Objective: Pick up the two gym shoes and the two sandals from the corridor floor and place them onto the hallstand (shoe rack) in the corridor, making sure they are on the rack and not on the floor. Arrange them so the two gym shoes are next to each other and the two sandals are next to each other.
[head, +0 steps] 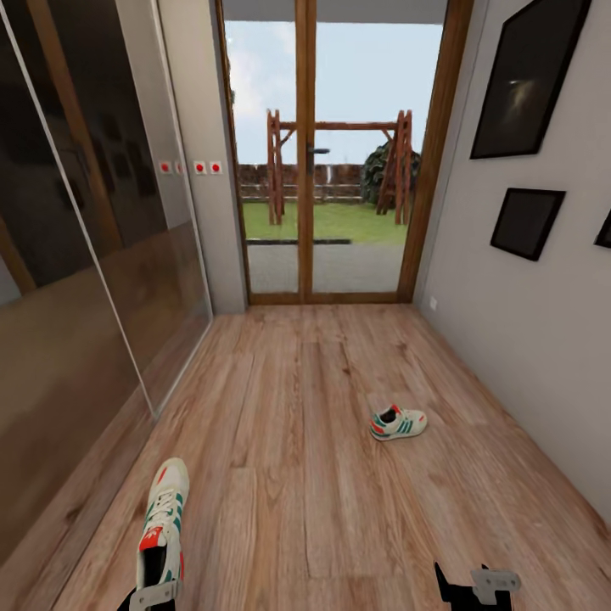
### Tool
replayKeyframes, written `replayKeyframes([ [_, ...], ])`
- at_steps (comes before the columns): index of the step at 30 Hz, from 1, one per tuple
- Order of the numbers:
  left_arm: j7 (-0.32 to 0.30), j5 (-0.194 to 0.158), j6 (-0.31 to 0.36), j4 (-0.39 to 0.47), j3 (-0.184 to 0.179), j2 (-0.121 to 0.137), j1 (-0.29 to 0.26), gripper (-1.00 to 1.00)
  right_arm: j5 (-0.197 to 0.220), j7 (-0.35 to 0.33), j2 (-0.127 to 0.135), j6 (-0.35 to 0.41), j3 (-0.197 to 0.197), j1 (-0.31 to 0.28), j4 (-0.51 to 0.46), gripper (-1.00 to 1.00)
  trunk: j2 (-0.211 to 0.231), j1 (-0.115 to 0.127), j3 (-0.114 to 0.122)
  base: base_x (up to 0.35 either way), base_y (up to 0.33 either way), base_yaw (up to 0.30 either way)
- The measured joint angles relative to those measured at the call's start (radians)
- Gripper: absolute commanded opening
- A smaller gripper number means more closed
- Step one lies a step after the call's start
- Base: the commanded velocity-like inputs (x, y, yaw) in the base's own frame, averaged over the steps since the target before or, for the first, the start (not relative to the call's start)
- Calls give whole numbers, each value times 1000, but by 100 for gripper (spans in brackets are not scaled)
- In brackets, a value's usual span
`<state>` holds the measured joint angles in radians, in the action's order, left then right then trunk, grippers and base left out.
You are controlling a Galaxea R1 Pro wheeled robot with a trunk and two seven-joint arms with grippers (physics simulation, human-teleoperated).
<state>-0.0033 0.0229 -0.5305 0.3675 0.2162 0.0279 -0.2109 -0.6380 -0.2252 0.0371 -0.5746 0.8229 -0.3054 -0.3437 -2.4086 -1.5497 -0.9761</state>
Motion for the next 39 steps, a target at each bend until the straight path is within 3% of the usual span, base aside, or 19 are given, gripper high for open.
replayKeyframes([
  [39,0,3,1,0,0,-1,0,-100,1,1,-2,0,0,0,0,100,0,0,0,330,96,0],
])
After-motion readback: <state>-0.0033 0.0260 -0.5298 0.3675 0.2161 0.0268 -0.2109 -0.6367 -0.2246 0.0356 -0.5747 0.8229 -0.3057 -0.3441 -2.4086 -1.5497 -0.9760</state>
